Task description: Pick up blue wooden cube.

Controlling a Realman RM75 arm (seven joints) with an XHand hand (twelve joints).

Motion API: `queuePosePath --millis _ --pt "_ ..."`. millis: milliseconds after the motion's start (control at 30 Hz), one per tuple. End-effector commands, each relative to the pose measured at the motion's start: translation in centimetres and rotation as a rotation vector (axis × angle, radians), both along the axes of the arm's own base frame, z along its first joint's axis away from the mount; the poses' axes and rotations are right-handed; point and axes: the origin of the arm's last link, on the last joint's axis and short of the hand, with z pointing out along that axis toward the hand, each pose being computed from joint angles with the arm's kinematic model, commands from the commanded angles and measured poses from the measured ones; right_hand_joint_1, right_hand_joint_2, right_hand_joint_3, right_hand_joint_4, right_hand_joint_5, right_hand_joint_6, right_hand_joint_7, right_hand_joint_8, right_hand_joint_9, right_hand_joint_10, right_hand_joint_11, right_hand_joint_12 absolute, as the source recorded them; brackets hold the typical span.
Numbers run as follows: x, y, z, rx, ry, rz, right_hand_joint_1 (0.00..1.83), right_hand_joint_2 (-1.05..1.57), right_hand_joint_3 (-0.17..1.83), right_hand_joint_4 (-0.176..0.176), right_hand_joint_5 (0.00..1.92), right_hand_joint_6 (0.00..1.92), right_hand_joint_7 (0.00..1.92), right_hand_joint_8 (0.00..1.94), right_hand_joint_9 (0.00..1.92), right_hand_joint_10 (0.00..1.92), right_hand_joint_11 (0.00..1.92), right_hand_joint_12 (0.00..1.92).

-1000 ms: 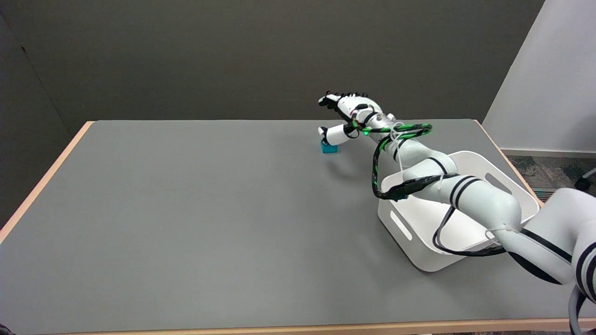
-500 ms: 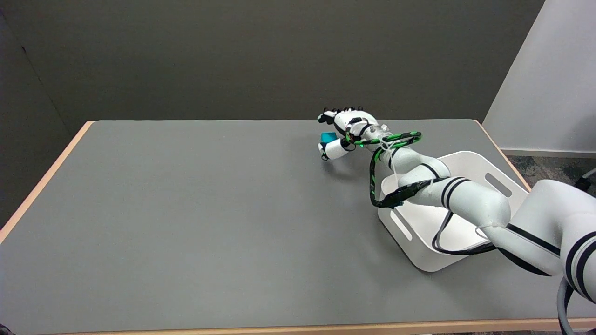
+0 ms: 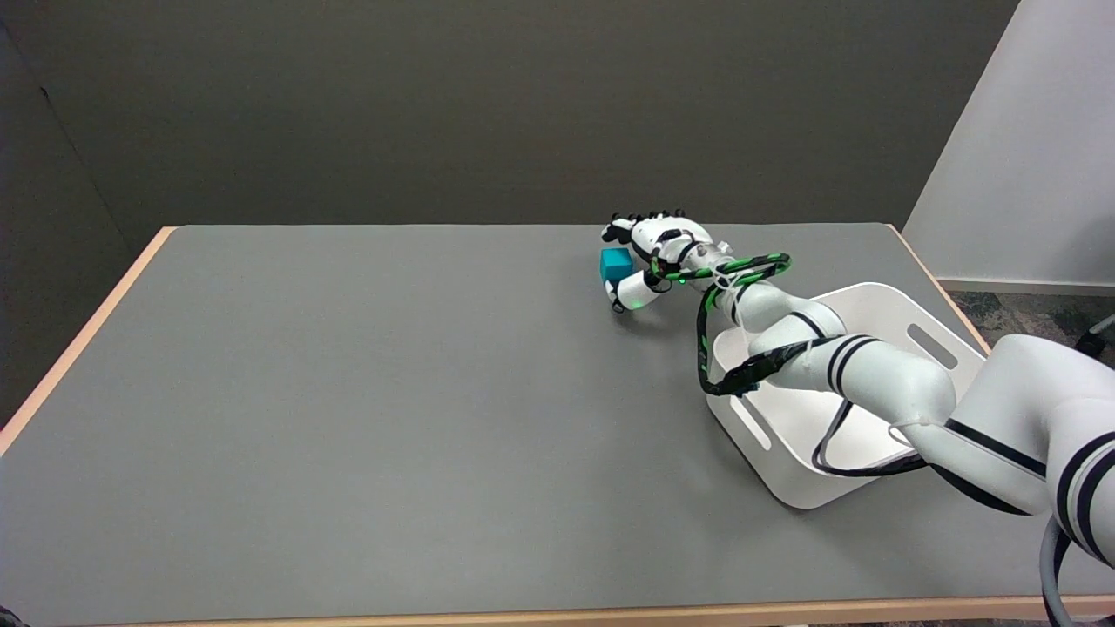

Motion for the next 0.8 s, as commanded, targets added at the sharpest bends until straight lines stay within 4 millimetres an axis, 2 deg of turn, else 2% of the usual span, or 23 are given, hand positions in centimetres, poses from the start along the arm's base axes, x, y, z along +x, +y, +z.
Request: queuePosePath --millis 33,100,233,400,533,600,667,767,800 --pt "-0.1 0.1 0.0 0.007 -0.001 0.01 0.74 0.75 0.98 0.058 0.29 0.73 0.45 0.53 0.39 0.8 0.2 1.25" --pt "-0.1 0.1 -0.1 0.009 -0.002 0.011 0.82 0.79 0.9 0.059 0.29 0.87 0.51 0.6 0.43 0.88 0.2 1.28" --pt "0.0 0.0 -0.3 0.013 -0.004 0.013 0.81 0.79 0.93 0.06 0.31 0.96 0.56 0.72 0.49 0.94 0.2 1.28" --pt "0.1 -0.1 -0.5 0.016 -0.007 0.017 0.86 0.84 0.85 0.074 0.32 1.13 0.59 0.9 0.54 1.06 0.21 1.31" --pt "0.3 -0.2 -0.5 0.018 -0.013 0.029 0.87 0.82 0.86 0.082 0.36 1.21 0.61 0.97 0.58 1.13 0.22 1.33" --pt "0.8 -0.2 -0.4 0.016 -0.023 0.048 0.8 1.19 0.34 0.13 0.53 1.64 0.64 1.05 0.61 1.2 0.23 1.37" --pt "1.4 -0.2 -0.3 0.008 -0.048 0.073 0.8 1.21 0.31 0.126 0.56 1.66 0.67 1.13 0.66 1.26 0.26 1.39" --pt "3.2 -0.1 0.1 -0.002 -0.106 0.138 1.14 1.12 0.35 -0.057 0.56 1.6 0.8 1.44 0.73 1.5 0.26 1.54" --pt "4.0 0.0 0.3 -0.001 -0.128 0.168 1.15 1.09 0.41 -0.08 0.57 1.57 0.81 1.48 0.75 1.59 0.22 1.63"
